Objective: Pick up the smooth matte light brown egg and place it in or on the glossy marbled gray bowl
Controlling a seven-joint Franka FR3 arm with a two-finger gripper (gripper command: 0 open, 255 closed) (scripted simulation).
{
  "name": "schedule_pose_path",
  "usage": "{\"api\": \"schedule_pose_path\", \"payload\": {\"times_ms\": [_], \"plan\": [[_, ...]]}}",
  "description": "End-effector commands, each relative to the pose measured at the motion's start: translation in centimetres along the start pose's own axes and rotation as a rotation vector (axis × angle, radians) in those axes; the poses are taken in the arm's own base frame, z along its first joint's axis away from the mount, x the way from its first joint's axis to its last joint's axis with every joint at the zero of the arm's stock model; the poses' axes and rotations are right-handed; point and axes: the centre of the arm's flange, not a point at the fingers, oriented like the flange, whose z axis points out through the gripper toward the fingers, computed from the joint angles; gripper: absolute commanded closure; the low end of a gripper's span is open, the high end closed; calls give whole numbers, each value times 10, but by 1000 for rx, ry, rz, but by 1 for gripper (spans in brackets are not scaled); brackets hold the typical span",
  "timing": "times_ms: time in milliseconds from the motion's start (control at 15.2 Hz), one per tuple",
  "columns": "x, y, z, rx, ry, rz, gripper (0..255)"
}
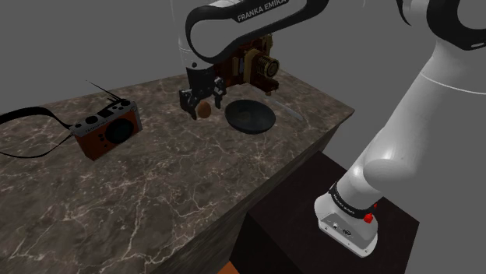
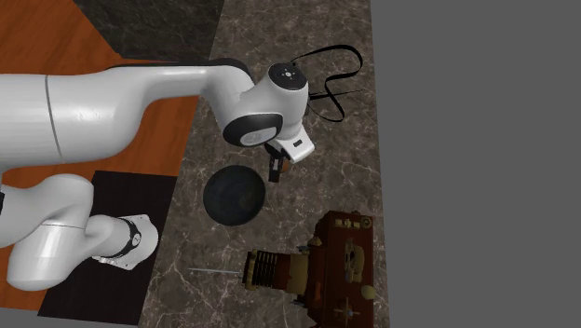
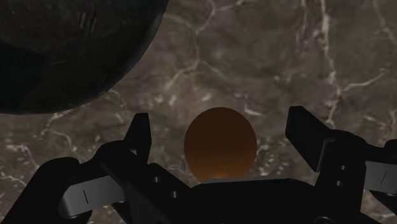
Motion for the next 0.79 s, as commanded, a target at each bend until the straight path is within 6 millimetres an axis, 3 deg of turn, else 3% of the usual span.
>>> {"api": "schedule_pose_path", "payload": {"times_ms": [0,198,264,726], "plan": [[0,0,0,0,0,0,0],[0,0,0,0,0,0,0],[0,0,0,0,0,0,255],[0,0,0,0,0,0,255]]}}
